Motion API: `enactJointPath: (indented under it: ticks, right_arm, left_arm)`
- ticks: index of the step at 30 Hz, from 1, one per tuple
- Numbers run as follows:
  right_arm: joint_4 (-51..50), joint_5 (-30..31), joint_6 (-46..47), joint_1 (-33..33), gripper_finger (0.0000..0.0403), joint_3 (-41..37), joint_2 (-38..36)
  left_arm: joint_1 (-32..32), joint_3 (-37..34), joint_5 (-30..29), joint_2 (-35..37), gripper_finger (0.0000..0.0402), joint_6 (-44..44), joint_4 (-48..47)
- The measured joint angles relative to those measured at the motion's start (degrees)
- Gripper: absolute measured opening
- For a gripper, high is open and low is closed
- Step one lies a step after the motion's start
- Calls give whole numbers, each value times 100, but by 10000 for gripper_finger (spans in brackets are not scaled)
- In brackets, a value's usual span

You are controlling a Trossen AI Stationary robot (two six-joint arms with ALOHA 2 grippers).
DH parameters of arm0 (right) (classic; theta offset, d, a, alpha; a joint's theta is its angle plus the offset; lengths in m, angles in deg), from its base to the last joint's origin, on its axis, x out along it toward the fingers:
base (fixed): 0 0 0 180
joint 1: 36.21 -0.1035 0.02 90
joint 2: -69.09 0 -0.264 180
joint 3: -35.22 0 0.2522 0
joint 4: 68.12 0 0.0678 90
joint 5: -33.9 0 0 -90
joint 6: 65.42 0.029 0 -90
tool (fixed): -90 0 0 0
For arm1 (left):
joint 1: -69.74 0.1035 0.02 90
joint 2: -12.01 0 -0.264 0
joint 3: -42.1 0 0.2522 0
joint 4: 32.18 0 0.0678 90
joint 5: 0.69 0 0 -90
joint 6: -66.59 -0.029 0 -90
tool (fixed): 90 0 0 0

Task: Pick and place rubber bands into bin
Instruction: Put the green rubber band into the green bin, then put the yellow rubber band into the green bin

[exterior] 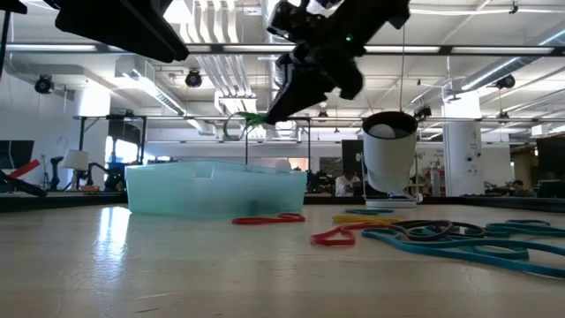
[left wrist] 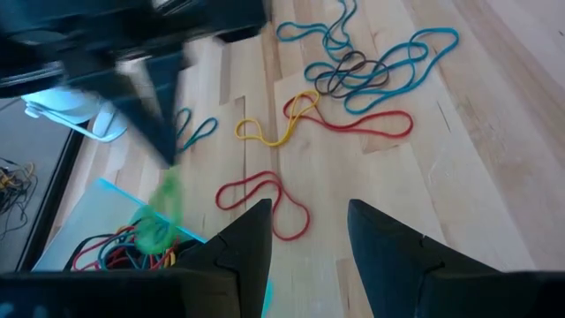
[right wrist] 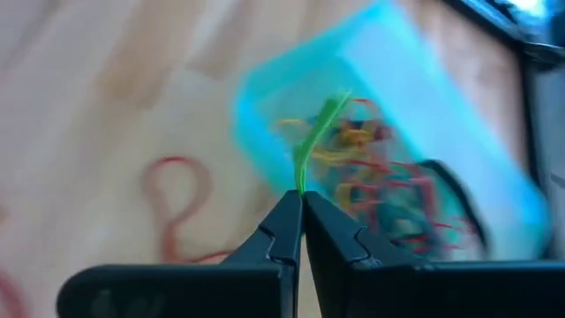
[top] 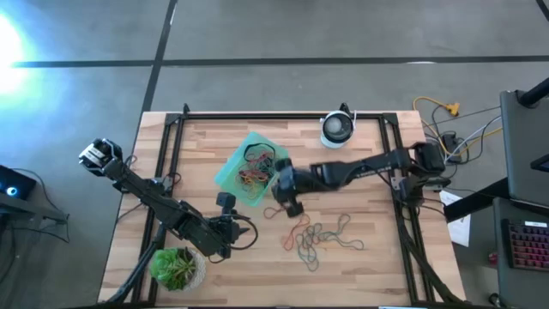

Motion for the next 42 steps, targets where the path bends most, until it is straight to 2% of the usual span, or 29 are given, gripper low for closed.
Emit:
enactJointPath:
  ticks: [11,18,21,32,36,42]
  right_arm:
    - [406,-138,276,1250,9,150,6]
    - [736,-1243,631,1712,13,144,185]
    - [778,-1427,693,1749,31,144,280]
    - [461,-1457,650,1713,124,135,289]
    - [-7,-1467,577,1626,138,137,249]
    - [-1411,-1506,691,1398,139,135,154]
  left_arm:
    - [0,-4,2,0,135,-2,6]
    - [0,-9,2,0,135,-2,6]
    - [0,-9,2,0,135,-2,9]
    - [0,-41,2,0,135,-3,13]
    - [0,-57,2,0,135,-2,17]
    - [0,-61,2,0,135,-1,57]
